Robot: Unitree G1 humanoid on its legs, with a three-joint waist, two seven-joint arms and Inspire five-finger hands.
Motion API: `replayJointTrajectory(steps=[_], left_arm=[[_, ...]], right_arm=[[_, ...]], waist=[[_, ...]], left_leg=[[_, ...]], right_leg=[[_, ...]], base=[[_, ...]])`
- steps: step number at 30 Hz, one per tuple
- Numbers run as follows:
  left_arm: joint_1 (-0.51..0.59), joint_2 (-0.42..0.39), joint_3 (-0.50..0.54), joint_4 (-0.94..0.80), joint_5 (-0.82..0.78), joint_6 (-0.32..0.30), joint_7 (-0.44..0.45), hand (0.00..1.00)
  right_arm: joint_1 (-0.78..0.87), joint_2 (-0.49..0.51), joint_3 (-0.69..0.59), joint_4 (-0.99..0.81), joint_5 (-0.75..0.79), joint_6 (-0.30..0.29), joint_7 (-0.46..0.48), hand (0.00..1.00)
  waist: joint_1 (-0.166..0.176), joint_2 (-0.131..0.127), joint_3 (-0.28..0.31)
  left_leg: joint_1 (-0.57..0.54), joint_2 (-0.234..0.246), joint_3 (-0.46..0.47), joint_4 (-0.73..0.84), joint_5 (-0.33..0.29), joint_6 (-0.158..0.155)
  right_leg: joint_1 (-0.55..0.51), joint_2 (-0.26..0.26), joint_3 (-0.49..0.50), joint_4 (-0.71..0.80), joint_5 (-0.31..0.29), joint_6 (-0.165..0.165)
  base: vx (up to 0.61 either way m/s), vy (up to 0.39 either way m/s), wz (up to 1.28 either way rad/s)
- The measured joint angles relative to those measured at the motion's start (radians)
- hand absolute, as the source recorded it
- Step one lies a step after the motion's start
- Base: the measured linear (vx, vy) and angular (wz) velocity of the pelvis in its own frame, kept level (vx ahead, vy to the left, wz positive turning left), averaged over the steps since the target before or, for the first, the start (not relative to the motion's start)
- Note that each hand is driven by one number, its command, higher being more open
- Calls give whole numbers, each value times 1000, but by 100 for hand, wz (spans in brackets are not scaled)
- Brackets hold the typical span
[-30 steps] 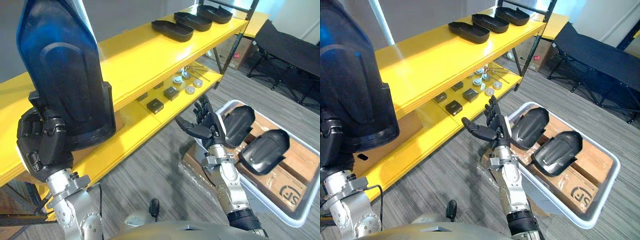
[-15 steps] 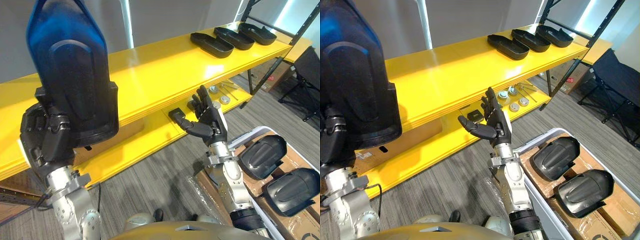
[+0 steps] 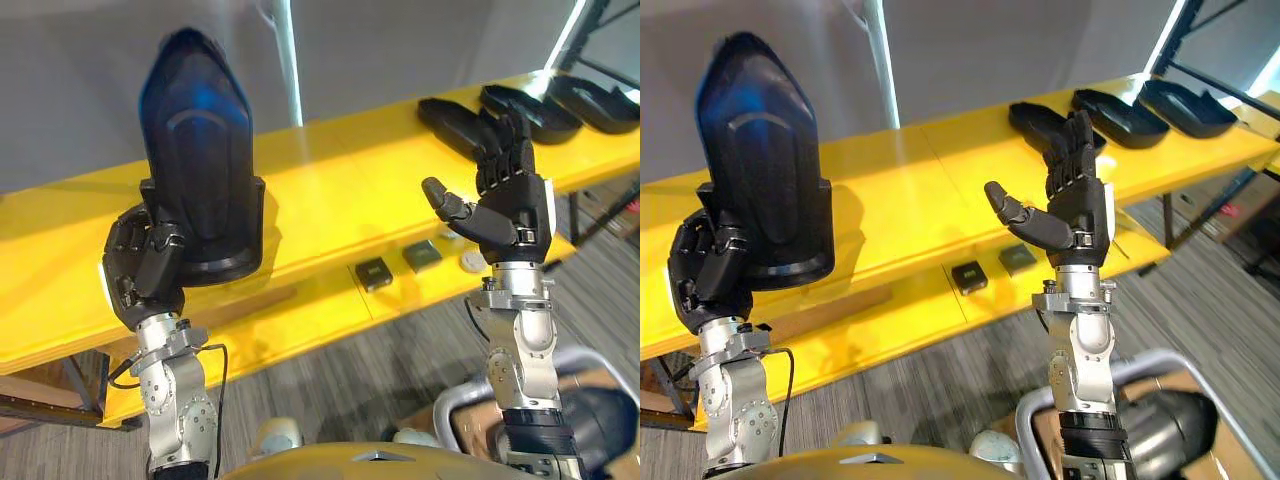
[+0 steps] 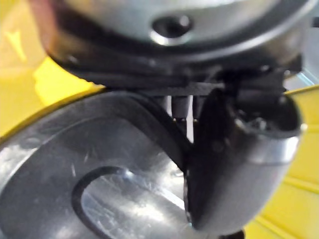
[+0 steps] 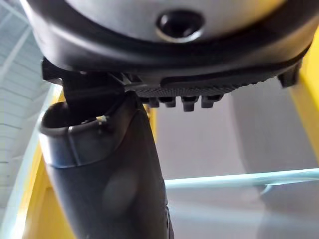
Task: Walk over and take three plastic housings, then place them on the shelf
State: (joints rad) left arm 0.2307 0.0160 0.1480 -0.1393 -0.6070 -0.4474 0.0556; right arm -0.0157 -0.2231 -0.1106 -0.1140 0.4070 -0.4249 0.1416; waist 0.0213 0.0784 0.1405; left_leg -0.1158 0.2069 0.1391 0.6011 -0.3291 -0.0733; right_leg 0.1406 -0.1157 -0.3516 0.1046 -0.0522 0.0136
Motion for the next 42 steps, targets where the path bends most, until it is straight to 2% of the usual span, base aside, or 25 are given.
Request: replayJointTrajectory(steps=[1, 2, 3, 4, 5, 6, 8, 9, 10, 13, 16, 19, 22, 25, 27, 29, 34, 36, 42], left_arm=[[-3, -1, -19, -1, 2, 0, -7, 0], [-2, -2, -48, -1, 25, 0, -12, 0], [2, -1, -72, -6, 34, 2, -24, 0], [9, -1, -83, -18, 35, 4, -34, 0], [19, 4, -97, -49, 36, 6, -55, 0], [11, 20, -100, -51, 36, 11, -65, 0], [7, 47, -101, -84, 37, 19, -78, 0], [1, 59, -104, -98, 40, 35, -81, 0], [-1, 63, -108, -102, 46, 45, -81, 0], [-10, 64, -130, -104, 65, 87, -81, 0], [-48, 63, -172, -103, 63, 130, -75, 0], [-113, 60, -240, -103, 43, 177, -38, 0], [-171, 60, -309, -93, -29, 266, 46, 0], [-254, 39, -342, 15, -73, 312, 171, 0], [-285, 16, -335, 104, -113, 319, 254, 0], [-295, 0, -335, 159, -133, 318, 300, 0], [-383, -4, -325, 185, -133, 296, 409, 0], [-417, -8, -324, 206, -127, 290, 473, 0], [-505, -18, -282, 262, -84, 270, 619, 0]], right_arm=[[1, -2, -13, -4, -3, -17, 0, 100], [10, -3, -29, -3, -6, -24, -12, 100], [25, -8, -39, -3, -9, -26, -33, 100], [34, -13, -39, -3, -9, -28, -47, 100], [46, -13, -33, 2, -15, -37, -71, 100], [58, 13, -24, 11, -30, -41, -94, 100], [62, 44, -15, 11, -46, -44, -128, 100], [67, 59, -18, 11, -44, -44, -134, 100], [71, 70, -22, 11, -41, -44, -137, 100], [88, 109, -17, 11, -41, -44, -146, 100], [102, 123, 6, -11, -46, -40, -153, 100], [121, 123, 39, -45, -51, -2, -175, 100], [121, 123, 84, -47, -88, 34, -199, 100], [126, 123, 122, -52, -89, 55, -217, 100], [128, 123, 130, -56, -89, 72, -223, 100], [142, 123, 130, -56, -88, 79, -231, 100], [176, 124, 140, -56, -88, 90, -236, 100], [176, 137, 153, -56, -88, 90, -234, 100], [175, 147, 183, -55, -88, 92, -215, 100]], waist=[[-2, 5, -1], [0, 17, -6], [2, 28, -11], [5, 34, -14], [10, 48, -27], [7, 10, -33], [0, -32, -28], [-3, -47, -30], [-6, -51, -30], [-20, -54, -29], [-26, -56, -29], [-31, -57, -28], [-54, -59, -27], [-66, -60, -26], [-81, -60, -25], [-85, -55, -22], [-100, -55, -21], [-106, -61, -18], [-110, -68, -14]], left_leg=[[-33, -5, 4, -124, 34, -31], [-51, -11, 1, -244, 105, -44], [-50, -21, -2, -328, 201, -42], [-48, -22, -3, -356, 290, -43], [-42, -23, -3, -373, 383, -18], [-27, -58, 19, -385, 395, -14], [20, -113, 53, -505, 426, 14], [23, -135, 60, -538, 437, 27], [23, -143, 61, -546, 440, 30], [42, -151, 61, -588, 447, 41], [54, -159, 66, -635, 468, 46], [55, -161, 79, -685, 501, 47], [56, -161, 101, -686, 506, 49], [55, -159, 121, -691, 506, 45], [53, -157, 144, -691, 507, 39], [49, -143, 162, -691, 514, 34], [29, -104, 171, -691, 539, 20], [17, -91, 183, -691, 551, 25], [17, -89, 188, -691, 557, 27]], right_leg=[[30, -12, -27, -28, 0, 0], [51, -23, -47, -32, -1, 3], [68, -27, -57, -31, -6, 22], [77, -31, -56, -28, -17, 47], [91, -36, -47, -14, -59, 107], [91, -77, -39, -4, -70, 122], [55, -134, -24, 27, -63, 128], [41, -155, -26, 34, -53, 142], [34, -161, -28, 34, -44, 147], [25, -163, -31, 34, 1, 153], [15, -165, -31, 33, 7, 153], [-4, -161, -28, 27, 7, 153], [-14, -163, -13, 15, 7, 153], [-19, -159, 3, -6, 6, 152], [-25, -159, 4, -27, -8, 145], [-47, -150, 21, -30, -16, 142], [-78, -113, 34, -31, -13, 137], [-98, -102, 47, -33, -2, 134], [-102, -99, 61, -34, 17, 142]], base=[[382, 10, 59], [307, 71, 53], [228, 99, 27], [287, 216, -1], [284, 220, -6], [309, 246, -13], [202, 183, -8], [148, 164, 1], [127, 142, 8], [76, 99, 4], [16, 20, 0], [-48, -4, -9], [-57, 0, -22], [-100, 5, -28], [-129, -17, -32], [-139, -27, -32], [-97, -37, -11], [-35, -11, -14], [3, 0, -6]])
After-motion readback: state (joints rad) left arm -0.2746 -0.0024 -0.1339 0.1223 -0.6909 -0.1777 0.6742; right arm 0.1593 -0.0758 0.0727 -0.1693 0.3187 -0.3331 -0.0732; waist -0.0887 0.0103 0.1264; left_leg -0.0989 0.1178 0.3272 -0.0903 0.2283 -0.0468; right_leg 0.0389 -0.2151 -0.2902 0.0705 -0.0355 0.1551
